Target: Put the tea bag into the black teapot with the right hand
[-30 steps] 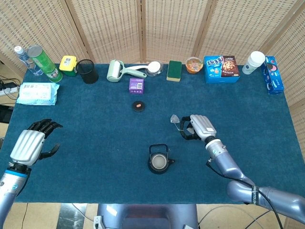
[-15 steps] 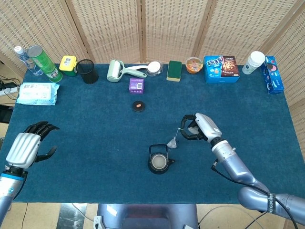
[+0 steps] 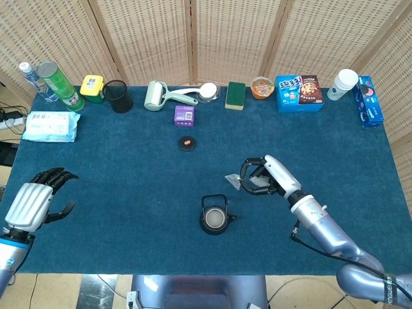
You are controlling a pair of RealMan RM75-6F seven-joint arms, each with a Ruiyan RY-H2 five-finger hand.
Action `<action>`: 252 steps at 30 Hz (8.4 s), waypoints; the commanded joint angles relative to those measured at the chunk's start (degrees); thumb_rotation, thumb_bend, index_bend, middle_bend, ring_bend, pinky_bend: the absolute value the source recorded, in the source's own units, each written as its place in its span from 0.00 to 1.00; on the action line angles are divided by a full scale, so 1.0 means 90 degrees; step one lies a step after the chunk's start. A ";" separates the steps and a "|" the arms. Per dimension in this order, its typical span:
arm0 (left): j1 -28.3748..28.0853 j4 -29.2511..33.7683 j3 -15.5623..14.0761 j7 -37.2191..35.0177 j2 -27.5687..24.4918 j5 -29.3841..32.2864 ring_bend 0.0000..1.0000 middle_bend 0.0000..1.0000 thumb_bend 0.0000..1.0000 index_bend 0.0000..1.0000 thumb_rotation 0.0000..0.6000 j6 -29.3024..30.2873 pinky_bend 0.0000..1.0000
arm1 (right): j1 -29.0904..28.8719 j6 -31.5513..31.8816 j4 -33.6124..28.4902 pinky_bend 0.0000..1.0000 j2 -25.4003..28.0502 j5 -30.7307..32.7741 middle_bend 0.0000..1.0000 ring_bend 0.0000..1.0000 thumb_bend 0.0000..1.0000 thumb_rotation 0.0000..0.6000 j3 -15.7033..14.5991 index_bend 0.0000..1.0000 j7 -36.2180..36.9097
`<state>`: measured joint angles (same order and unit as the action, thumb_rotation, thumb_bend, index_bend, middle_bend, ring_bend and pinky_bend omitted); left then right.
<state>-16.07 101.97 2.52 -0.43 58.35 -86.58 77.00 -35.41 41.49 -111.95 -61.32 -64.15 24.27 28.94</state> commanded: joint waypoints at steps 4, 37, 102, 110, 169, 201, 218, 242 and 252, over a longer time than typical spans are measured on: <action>-0.0004 -0.0092 0.0006 -0.0090 0.0050 0.0041 0.16 0.28 0.37 0.27 1.00 -0.0066 0.20 | -0.0131 -0.0278 -0.0277 1.00 0.0162 -0.0256 1.00 1.00 0.53 1.00 0.0143 0.73 0.0534; 0.0097 -0.0503 -0.0011 -0.0476 0.0181 -0.0085 0.16 0.28 0.37 0.27 1.00 0.0033 0.20 | -0.0369 -0.0178 -0.0473 1.00 -0.0283 -0.0442 1.00 1.00 0.53 1.00 -0.0717 0.73 0.0351; 0.0060 -0.0362 0.0013 -0.0276 0.0150 -0.0124 0.16 0.28 0.37 0.27 1.00 -0.0057 0.20 | -0.0285 -0.0540 0.0986 1.00 -0.0319 -0.0706 1.00 1.00 0.55 1.00 -0.1751 0.32 -0.0447; 0.0049 -0.0289 0.0029 -0.0181 0.0126 -0.0093 0.16 0.28 0.37 0.27 1.00 -0.0065 0.20 | -0.0269 -0.0602 0.1062 1.00 -0.0165 -0.1179 1.00 1.00 0.56 1.00 -0.1758 0.12 -0.0068; 0.0310 -0.0148 0.0014 -0.0076 -0.0243 0.0157 0.16 0.28 0.37 0.27 1.00 0.0042 0.20 | -0.2932 -0.2486 0.0945 1.00 -0.0479 -0.0516 1.00 1.00 1.00 1.00 -0.2716 0.09 -0.1782; 0.0237 -0.0352 0.0073 -0.0243 -0.0095 0.0143 0.16 0.28 0.37 0.27 1.00 -0.0050 0.20 | -0.3215 -0.1370 -0.0068 1.00 0.0052 0.1092 1.00 1.00 0.97 1.00 -0.3048 0.09 -0.3158; 0.0116 -0.0353 0.0022 -0.0056 0.0121 0.0177 0.16 0.28 0.37 0.27 1.00 -0.0288 0.20 | -0.1936 -0.0827 -0.0087 0.97 0.1090 -0.0165 0.93 1.00 0.66 1.00 -0.2436 0.13 -0.1628; 0.0654 -0.0799 -0.0257 0.0068 0.0551 0.0505 0.16 0.28 0.37 0.27 1.00 0.0066 0.20 | 0.0367 0.3151 0.2392 0.52 -0.0919 -0.0577 0.40 0.46 0.54 1.00 -0.2311 0.23 -0.3678; 0.1099 -0.1236 -0.0460 0.0220 0.0945 0.0132 0.16 0.28 0.37 0.27 1.00 0.0753 0.19 | 0.1275 0.4382 0.2781 0.45 -0.1521 -0.1005 0.37 0.41 0.47 1.00 -0.2488 0.26 -0.4190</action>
<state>-6.85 91.21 -0.98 1.34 66.69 -84.49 82.90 -25.42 79.41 -87.43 -74.15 -72.17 2.34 -8.63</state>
